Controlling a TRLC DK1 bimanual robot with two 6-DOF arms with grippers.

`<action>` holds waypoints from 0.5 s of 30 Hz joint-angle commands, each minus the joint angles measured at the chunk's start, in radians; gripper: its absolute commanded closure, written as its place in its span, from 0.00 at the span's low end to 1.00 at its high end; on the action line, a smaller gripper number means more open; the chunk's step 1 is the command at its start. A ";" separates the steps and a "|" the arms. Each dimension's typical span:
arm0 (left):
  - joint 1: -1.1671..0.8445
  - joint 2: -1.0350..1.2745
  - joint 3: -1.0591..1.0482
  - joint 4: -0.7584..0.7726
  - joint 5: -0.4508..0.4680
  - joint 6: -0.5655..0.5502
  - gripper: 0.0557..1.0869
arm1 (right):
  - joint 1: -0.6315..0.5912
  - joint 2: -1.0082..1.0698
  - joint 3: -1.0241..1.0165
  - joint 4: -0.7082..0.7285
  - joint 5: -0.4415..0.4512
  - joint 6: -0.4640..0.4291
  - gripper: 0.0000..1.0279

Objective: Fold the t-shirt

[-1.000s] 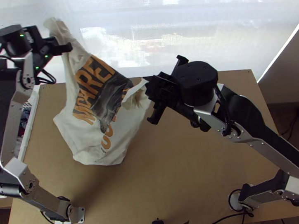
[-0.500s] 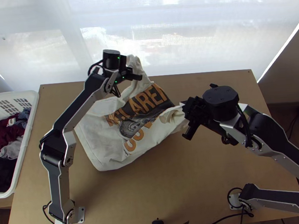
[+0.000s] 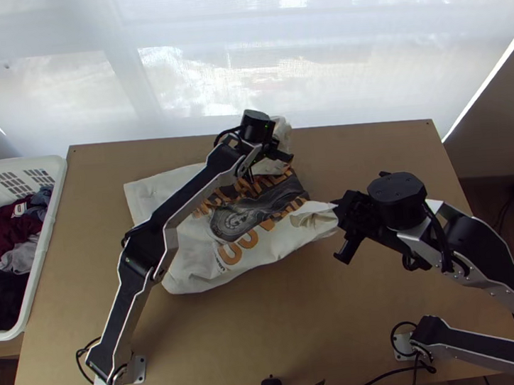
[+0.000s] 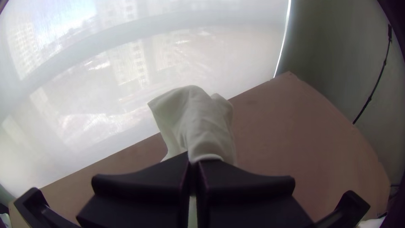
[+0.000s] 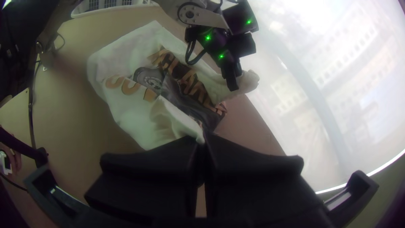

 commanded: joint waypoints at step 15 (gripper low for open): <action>0.009 -0.445 -0.162 -0.526 -0.091 0.077 0.21 | -0.037 -0.062 -0.048 -0.023 -0.036 0.017 0.98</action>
